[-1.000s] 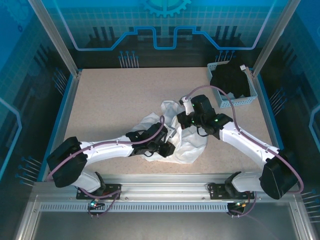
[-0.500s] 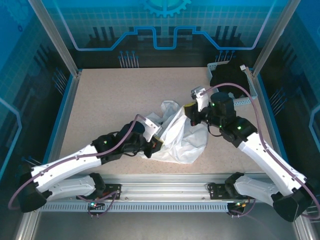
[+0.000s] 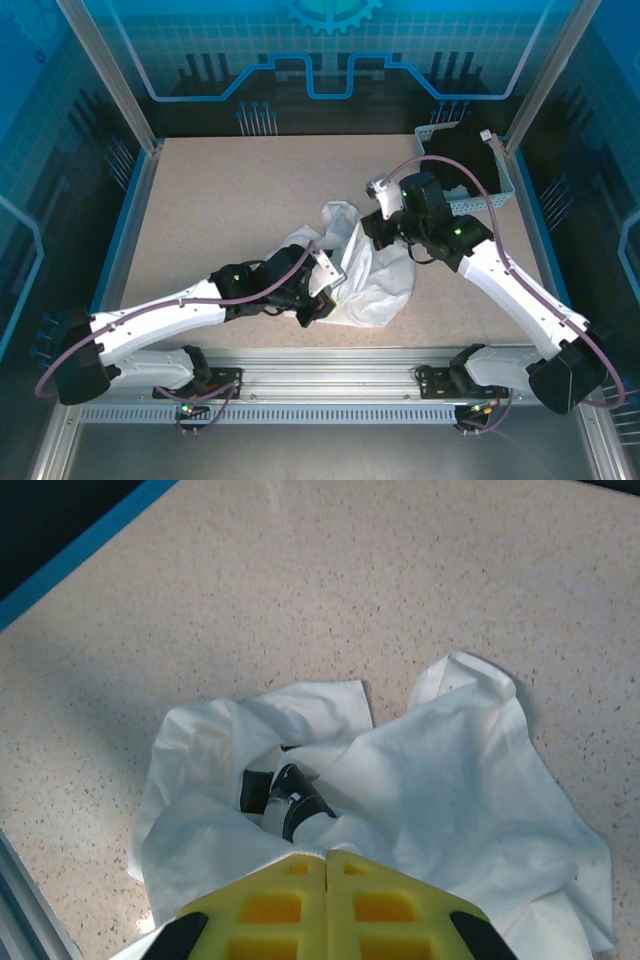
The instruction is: Fold the inside-out t-shirt
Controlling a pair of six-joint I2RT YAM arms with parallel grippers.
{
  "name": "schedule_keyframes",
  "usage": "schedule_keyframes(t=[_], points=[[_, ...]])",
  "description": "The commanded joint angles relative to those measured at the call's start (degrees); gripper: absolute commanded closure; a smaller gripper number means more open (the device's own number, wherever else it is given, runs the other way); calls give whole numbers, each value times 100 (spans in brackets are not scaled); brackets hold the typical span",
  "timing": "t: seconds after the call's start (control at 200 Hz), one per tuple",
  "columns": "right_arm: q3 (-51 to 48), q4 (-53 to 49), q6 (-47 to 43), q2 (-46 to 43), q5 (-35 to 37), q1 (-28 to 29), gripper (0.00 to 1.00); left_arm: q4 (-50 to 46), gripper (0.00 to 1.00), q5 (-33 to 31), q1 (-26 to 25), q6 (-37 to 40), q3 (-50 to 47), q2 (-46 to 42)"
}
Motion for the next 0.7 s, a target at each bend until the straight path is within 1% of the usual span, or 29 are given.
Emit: schedule_keyframes(t=[0.0,0.1,0.18,0.37,0.54,0.63,0.695], points=[[59,-105,-71,-147,117,-123,100,157,100,348,-50,6,87,-50],[-106,-255,9,-401,265,-132,100,587,100,722,-55,-140,18,14],[-364,-418,136,-647,427,-132,100,840,99,889,-87,-192,-11,219],[-1144,-670,443,-1157,874,-199,100,1008,95,883,-280,-139,198,1175],[-1430,-710,554,-1311,1035,-400,100,1239,95,908,-527,-188,464,1916],[-1498,-675,630,-1315,933,-483,100,1356,96,870,-606,-306,559,2164],[-1498,-634,657,-1307,851,-493,100,1434,100,920,-609,-390,545,2219]])
